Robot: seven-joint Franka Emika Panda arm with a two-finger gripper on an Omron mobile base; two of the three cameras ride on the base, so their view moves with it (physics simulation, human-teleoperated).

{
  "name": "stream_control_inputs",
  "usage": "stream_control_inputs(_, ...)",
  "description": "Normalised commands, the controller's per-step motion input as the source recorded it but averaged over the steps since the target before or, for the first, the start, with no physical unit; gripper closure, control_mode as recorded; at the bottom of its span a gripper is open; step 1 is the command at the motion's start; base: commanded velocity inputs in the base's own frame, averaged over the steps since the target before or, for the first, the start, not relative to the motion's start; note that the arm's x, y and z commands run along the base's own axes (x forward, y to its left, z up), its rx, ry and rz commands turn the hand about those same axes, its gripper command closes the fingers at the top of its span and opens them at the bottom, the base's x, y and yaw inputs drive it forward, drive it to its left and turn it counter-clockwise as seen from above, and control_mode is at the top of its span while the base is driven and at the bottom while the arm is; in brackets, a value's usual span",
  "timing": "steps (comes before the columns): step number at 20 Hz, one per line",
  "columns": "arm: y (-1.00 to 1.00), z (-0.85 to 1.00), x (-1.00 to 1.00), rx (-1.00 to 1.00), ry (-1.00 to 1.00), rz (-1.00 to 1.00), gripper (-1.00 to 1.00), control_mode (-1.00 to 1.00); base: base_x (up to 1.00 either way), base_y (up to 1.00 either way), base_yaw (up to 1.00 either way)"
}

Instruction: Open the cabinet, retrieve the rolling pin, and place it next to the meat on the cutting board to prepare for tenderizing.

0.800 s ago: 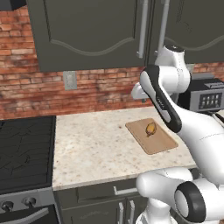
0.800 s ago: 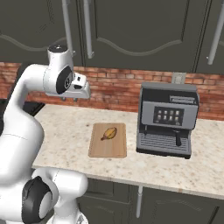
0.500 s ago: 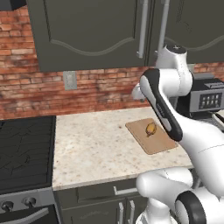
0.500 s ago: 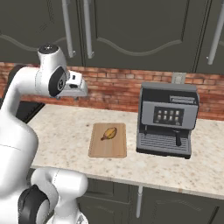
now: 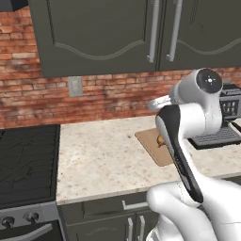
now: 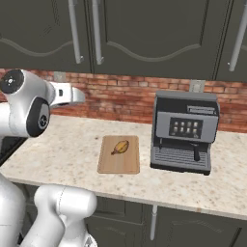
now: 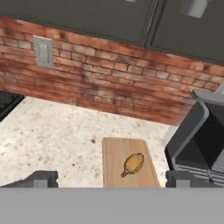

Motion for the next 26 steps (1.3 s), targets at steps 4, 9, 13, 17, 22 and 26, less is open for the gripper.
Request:
stream_control_inputs(4,-0.06,0.76,-0.36,0.00,-0.37,0.00,-1.00,-1.00,0.00,0.00,0.00)
stream_control_inputs(9,-0.13,0.88,-0.31,0.00,-0.30,0.00,-1.00,-1.00,0.00,0.00,0.00)
stream_control_inputs(13,-0.12,0.83,-0.27,0.00,-0.30,0.00,-1.00,-1.00,0.00,0.00,0.00)
stream_control_inputs(17,-0.08,0.78,-0.11,0.00,-0.28,0.00,-1.00,-1.00,0.00,0.00,0.00)
stream_control_inputs(22,-0.01,0.47,-0.01,0.00,-0.18,0.00,-1.00,-1.00,0.00,0.00,0.00)
stream_control_inputs(26,0.00,0.21,0.01,0.00,-0.01,0.00,-1.00,-1.00,0.00,0.00,0.00)
